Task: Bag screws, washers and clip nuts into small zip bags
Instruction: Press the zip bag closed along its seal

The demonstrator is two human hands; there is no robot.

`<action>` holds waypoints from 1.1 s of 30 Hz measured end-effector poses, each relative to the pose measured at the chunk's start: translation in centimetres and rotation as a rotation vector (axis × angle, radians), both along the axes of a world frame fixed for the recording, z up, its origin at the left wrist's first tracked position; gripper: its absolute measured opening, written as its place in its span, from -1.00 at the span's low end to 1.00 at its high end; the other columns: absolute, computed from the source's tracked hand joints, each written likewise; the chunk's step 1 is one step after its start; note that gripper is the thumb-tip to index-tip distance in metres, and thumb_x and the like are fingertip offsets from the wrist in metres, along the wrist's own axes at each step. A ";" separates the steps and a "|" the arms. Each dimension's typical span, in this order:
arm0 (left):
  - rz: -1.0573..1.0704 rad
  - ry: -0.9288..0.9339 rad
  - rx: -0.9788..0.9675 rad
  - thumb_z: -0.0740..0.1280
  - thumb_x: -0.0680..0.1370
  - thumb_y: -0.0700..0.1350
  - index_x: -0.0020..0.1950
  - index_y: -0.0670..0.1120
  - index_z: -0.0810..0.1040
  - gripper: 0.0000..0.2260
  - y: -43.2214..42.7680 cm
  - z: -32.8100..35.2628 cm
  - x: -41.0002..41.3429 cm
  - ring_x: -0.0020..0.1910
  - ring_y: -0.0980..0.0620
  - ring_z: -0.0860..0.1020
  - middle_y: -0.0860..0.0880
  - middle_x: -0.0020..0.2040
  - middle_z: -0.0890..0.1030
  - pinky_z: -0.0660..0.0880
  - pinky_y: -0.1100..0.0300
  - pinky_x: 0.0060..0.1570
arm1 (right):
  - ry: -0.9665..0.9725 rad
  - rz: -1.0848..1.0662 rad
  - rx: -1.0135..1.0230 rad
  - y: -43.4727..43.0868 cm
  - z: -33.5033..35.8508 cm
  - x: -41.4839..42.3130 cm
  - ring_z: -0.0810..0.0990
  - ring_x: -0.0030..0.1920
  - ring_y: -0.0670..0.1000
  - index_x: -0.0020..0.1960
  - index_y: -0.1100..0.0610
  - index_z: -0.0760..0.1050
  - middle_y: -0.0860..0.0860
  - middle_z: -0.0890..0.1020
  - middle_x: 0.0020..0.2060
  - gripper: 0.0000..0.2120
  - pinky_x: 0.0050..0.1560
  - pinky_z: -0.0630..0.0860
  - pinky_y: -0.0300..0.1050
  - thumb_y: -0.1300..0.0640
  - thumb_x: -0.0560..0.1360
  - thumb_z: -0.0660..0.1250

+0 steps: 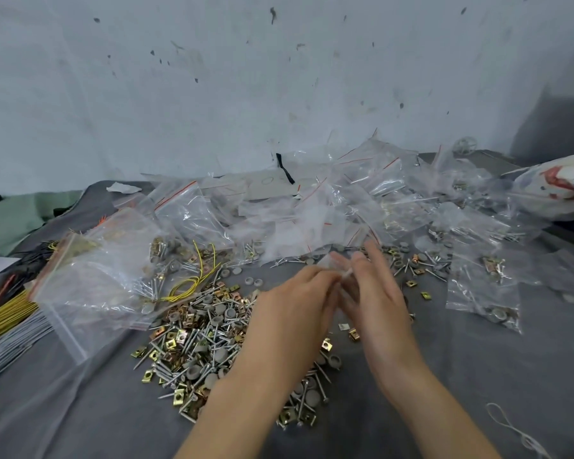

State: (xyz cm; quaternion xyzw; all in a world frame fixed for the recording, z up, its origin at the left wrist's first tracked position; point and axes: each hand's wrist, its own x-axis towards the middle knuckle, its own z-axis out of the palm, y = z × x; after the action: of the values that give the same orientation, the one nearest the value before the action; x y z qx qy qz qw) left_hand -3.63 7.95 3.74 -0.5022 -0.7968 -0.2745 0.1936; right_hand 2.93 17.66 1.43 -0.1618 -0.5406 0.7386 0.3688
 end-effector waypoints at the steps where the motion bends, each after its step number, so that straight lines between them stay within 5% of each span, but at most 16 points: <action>1: 0.049 -0.041 0.071 0.21 0.65 0.02 0.16 0.07 0.59 -0.81 0.1 0.0 -0.2 -0.04 -0.02 0.64 0.11 0.08 0.63 0.56 -0.01 -0.11 | -0.010 -0.003 0.066 0.1 0.0 -0.1 0.63 0.20 -0.17 0.55 -0.23 0.19 -0.13 0.65 0.23 -0.42 0.30 0.47 -0.09 -0.14 0.59 0.29; 5: 0.149 -0.446 0.442 0.30 0.63 -0.04 0.02 -0.01 0.66 -0.85 0.2 0.7 -1.4 -0.16 0.16 0.60 0.14 -0.16 0.67 0.51 0.23 -0.12 | -0.138 -0.083 0.508 0.4 -0.1 0.3 0.49 0.29 -0.30 0.55 -0.32 0.14 -0.28 0.53 0.32 -0.45 0.26 0.41 -0.38 -0.16 0.61 0.22; 9: 0.072 -0.824 0.590 0.37 0.58 -0.05 -0.11 -0.02 0.66 -0.88 0.4 1.5 -2.1 -0.37 0.29 0.51 0.20 -0.35 0.62 0.40 0.45 -0.32 | -0.226 -0.187 0.867 -0.3 -0.4 0.0 0.50 0.20 -0.20 0.55 -0.25 0.11 -0.26 0.36 0.28 -0.45 0.13 0.49 -0.25 -0.23 0.60 0.15; 12: -0.014 -1.026 0.612 0.40 0.56 -0.11 -0.07 -0.07 0.67 -0.93 0.5 1.3 -1.8 -0.33 0.24 0.53 0.15 -0.33 0.62 0.49 0.37 -0.26 | -0.212 -0.229 0.861 -1.2 -0.5 -0.4 0.55 0.05 -0.13 0.51 -0.24 0.17 -0.25 0.34 0.14 -0.48 -0.02 0.58 -0.09 -0.24 0.58 0.15; 17: -0.224 -1.378 0.637 0.44 0.50 -0.14 -0.08 -0.09 0.64 -0.96 -0.1 1.1 -1.9 -0.26 0.12 0.58 0.02 -0.23 0.66 0.53 0.28 -0.28 | -0.221 -0.133 0.798 -1.4 -0.6 -0.5 0.58 0.10 -0.11 0.43 -0.22 0.32 -0.28 0.41 0.14 -0.53 0.09 0.59 0.02 -0.19 0.54 0.25; 22: -0.136 -1.155 0.601 0.43 0.52 -0.19 -0.07 -0.18 0.58 -0.92 -0.3 -0.1 -1.5 -0.26 0.13 0.62 -0.02 -0.23 0.66 0.52 0.31 -0.25 | -0.277 -0.187 0.845 -2.0 -0.7 -0.5 0.56 0.04 -0.20 0.36 -0.35 0.30 -0.27 0.39 0.08 -0.55 -0.02 0.56 -0.15 -0.23 0.47 0.19; 26: -0.109 -0.924 0.571 0.42 0.53 -0.20 -0.12 -0.08 0.55 -0.91 -0.5 -0.3 -2.1 -0.26 0.19 0.57 0.14 -0.27 0.62 0.47 0.36 -0.20 | -0.274 -0.254 0.845 -1.9 -1.0 -0.8 0.57 -0.02 -0.17 0.39 -0.16 0.41 -0.24 0.46 0.00 -0.61 -0.07 0.56 -0.13 -0.07 0.56 0.20; 33: 0.020 -0.646 0.481 0.37 0.58 -0.13 -0.11 0.07 0.40 -0.81 -0.9 -1.4 -3.7 -0.27 0.12 0.51 0.08 -0.22 0.51 0.49 0.16 -0.22 | -0.257 -0.518 0.866 -1.2 -0.7 -1.1 0.52 -0.04 -0.26 0.32 0.05 0.55 -0.08 0.50 -0.09 -0.66 -0.08 0.38 -0.55 0.14 0.56 0.28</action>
State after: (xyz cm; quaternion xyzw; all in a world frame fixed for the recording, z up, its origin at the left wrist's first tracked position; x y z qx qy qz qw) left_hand -7.37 7.02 2.37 -0.3228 -0.7344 -0.5951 0.0479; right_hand 1.81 16.50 0.71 -0.2124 -0.7798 0.3059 0.5032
